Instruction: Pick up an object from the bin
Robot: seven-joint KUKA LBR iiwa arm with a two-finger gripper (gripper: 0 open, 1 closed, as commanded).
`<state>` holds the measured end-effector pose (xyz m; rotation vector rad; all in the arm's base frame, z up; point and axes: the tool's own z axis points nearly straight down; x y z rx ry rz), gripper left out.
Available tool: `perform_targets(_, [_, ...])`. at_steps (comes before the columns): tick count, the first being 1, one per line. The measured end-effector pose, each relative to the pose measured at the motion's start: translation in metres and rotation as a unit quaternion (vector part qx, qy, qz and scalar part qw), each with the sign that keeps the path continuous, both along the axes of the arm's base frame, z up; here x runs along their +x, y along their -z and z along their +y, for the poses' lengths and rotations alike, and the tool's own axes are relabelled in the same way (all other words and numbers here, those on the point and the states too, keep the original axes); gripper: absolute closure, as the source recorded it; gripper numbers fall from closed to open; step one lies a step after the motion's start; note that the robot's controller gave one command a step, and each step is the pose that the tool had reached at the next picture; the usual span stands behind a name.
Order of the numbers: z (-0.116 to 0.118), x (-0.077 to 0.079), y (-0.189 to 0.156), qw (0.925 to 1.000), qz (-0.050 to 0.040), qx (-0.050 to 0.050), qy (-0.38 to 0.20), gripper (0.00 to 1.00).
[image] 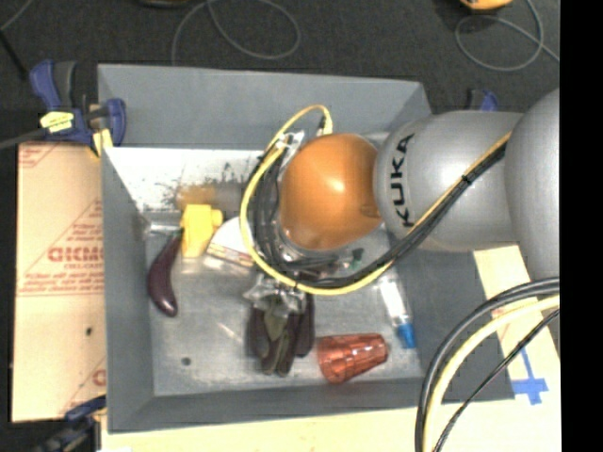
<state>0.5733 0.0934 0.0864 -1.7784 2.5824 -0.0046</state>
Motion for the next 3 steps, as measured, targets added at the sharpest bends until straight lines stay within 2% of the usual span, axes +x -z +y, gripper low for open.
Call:
perform_targets(1, [-0.003, 0.001, -0.003, 1.0000, -0.0017, 0.001, 0.003, 1.00])
perform_targets(2, [-0.004, 0.001, -0.006, 0.9998, -0.0025, 0.001, -0.018, 1.00])
perform_targets(3, [0.003, 0.003, -0.064, 1.0000, -0.0025, 0.002, -0.008, 1.00])
